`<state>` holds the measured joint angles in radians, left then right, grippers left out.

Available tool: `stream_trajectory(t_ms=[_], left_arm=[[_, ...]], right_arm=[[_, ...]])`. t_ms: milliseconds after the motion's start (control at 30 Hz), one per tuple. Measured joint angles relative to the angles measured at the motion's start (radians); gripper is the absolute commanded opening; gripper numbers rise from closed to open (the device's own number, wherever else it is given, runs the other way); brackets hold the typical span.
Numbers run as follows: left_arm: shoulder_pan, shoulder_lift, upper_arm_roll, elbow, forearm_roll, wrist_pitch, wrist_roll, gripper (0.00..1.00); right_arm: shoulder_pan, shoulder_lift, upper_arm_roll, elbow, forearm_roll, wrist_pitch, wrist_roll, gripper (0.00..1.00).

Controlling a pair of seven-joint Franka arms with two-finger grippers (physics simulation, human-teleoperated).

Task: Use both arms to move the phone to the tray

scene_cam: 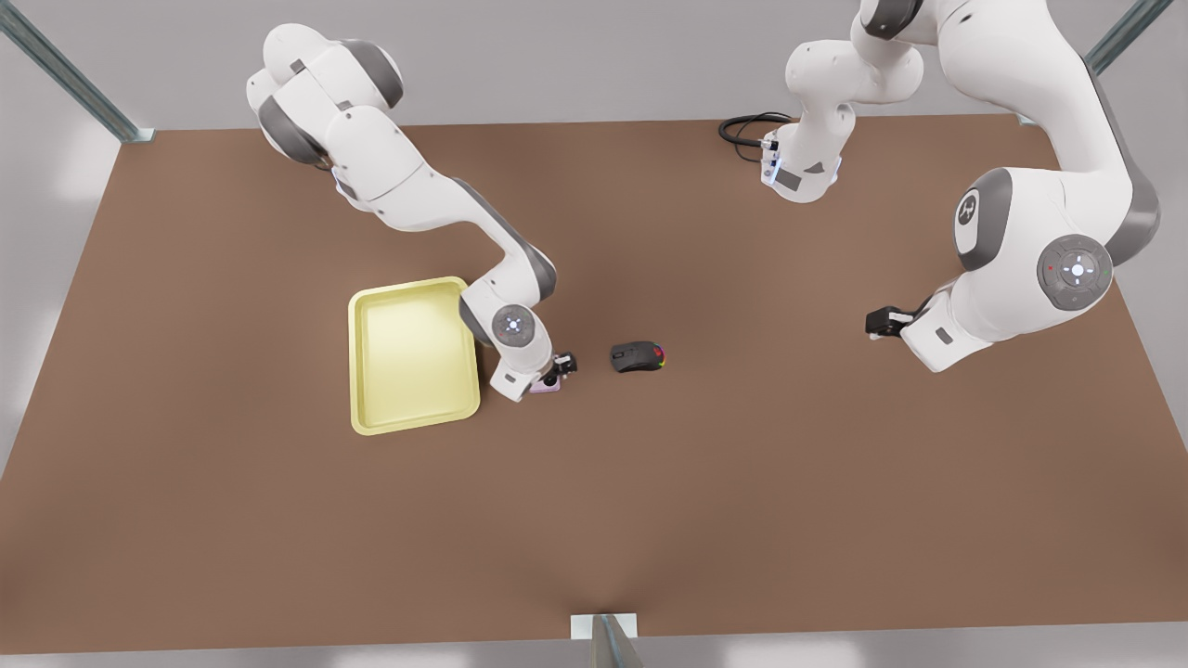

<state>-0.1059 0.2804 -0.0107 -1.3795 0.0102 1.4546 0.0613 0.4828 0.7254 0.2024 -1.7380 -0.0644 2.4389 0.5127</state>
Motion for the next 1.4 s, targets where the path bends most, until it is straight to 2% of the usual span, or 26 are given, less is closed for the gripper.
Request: stream_trajectory(t_ms=[100,267,367,433,600,733,1000,1133,1400], left_arm=[[0.000,0.000,0.000,0.000,0.000,0.001,0.002,1.00],[0.000,0.001,0.000,0.000,0.000,0.001,0.004,1.00],[0.000,0.002,0.000,0.000,0.000,0.001,0.006,1.00],[0.000,0.003,0.000,0.000,0.000,0.001,0.006,1.00],[0.000,0.008,0.000,0.000,0.000,0.005,0.008,1.00],[0.000,0.010,0.000,0.000,0.000,0.010,0.009,1.00],[0.000,0.010,0.000,0.000,0.000,0.016,0.011,1.00],[0.000,0.009,0.000,0.001,0.000,0.016,0.011,1.00],[0.000,0.009,0.000,0.001,0.000,0.017,0.011,1.00]], right_arm=[[0.000,0.001,-0.008,-0.004,-0.001,-0.001,0.008,1.00],[0.002,0.000,-0.011,-0.005,-0.001,-0.003,0.021,0.89],[0.002,-0.002,-0.011,-0.003,0.000,-0.007,0.028,0.89],[0.002,-0.003,-0.011,-0.001,0.001,-0.011,0.032,0.83],[0.002,0.000,-0.011,-0.002,0.002,-0.016,0.039,0.83],[0.002,-0.003,-0.010,0.001,0.006,-0.019,0.042,0.78],[0.002,-0.035,-0.009,0.001,0.013,-0.045,0.042,0.77],[-0.030,-0.127,-0.009,-0.018,0.013,-0.096,0.040,0.77],[-0.235,-0.387,-0.009,-0.320,0.013,-0.166,-0.041,0.77]])
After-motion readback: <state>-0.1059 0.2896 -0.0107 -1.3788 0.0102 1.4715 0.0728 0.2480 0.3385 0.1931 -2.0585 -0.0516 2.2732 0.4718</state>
